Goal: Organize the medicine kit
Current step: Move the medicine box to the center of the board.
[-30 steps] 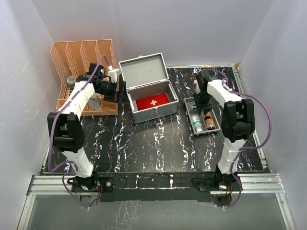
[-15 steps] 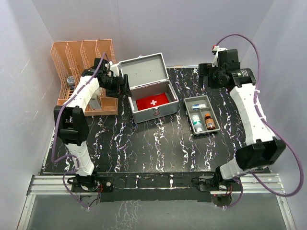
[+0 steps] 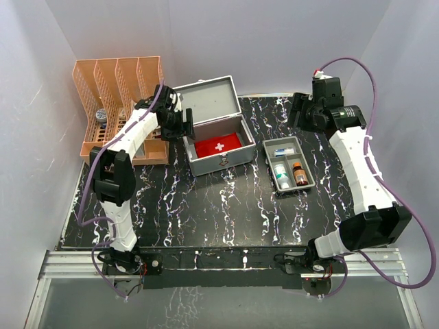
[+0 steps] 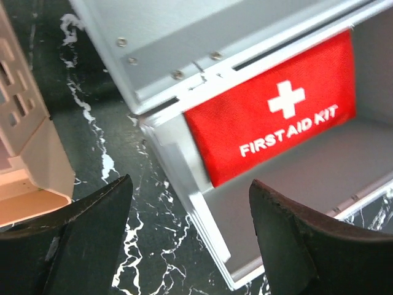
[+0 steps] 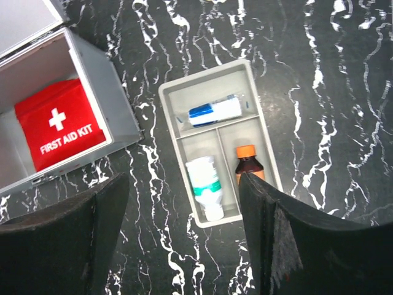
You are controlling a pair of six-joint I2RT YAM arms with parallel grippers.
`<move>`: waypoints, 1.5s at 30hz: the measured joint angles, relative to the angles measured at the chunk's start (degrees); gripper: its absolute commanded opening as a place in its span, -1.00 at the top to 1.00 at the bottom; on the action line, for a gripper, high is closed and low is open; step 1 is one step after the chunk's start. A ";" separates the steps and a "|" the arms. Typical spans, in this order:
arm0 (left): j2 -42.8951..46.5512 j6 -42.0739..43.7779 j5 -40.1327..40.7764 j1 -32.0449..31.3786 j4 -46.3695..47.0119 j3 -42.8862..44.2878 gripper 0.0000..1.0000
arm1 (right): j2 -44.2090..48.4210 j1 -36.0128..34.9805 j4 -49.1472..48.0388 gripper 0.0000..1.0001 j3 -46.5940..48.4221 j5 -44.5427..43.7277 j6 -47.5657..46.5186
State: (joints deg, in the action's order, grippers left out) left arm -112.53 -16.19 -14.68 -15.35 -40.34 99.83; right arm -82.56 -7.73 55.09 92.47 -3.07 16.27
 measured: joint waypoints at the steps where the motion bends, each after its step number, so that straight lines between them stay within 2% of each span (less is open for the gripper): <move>1: -0.59 -0.83 1.11 0.02 0.00 0.17 -0.31 | 0.02 0.02 -0.04 -0.33 0.17 -1.29 -0.02; 3: -1.73 -2.32 2.84 0.02 -0.04 0.22 -0.11 | 0.15 0.02 -0.02 -0.32 0.39 -3.15 0.04; 6: -3.41 -4.04 4.35 0.02 -0.07 0.22 0.02 | 0.17 0.02 0.15 -0.31 0.37 -4.72 0.37; 11: -4.72 -5.84 4.57 -0.59 0.04 0.20 0.41 | 0.20 0.02 0.17 -0.23 -0.07 -7.04 1.99; 17: -4.70 -6.01 5.35 -1.55 -0.20 0.20 0.97 | 0.24 0.02 0.00 -0.26 -3.52 -9.33 2.67; 23: -4.44 0.48 4.15 -1.46 -1.20 0.15 1.00 | 0.24 0.02 0.31 -0.28 -6.86 -9.53 3.43; 27: -3.28 1.92 3.50 -1.53 -0.63 -1.70 1.00 | 0.24 0.02 0.63 -0.38 -8.22 -9.44 3.80; 34: 2.49 1.07 3.04 -1.66 1.38 -10.08 1.00 | 1.25 0.02 0.48 -0.34 -12.57 -8.90 2.73; 45: 11.37 -3.85 3.78 -2.14 4.85 -21.75 1.00 | 5.14 0.02 -1.95 -0.22 -25.05 -4.20 -6.97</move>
State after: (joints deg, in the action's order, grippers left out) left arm -101.16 -20.03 -10.90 -17.50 -35.48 78.08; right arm -77.43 -7.70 53.15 67.42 -7.27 9.30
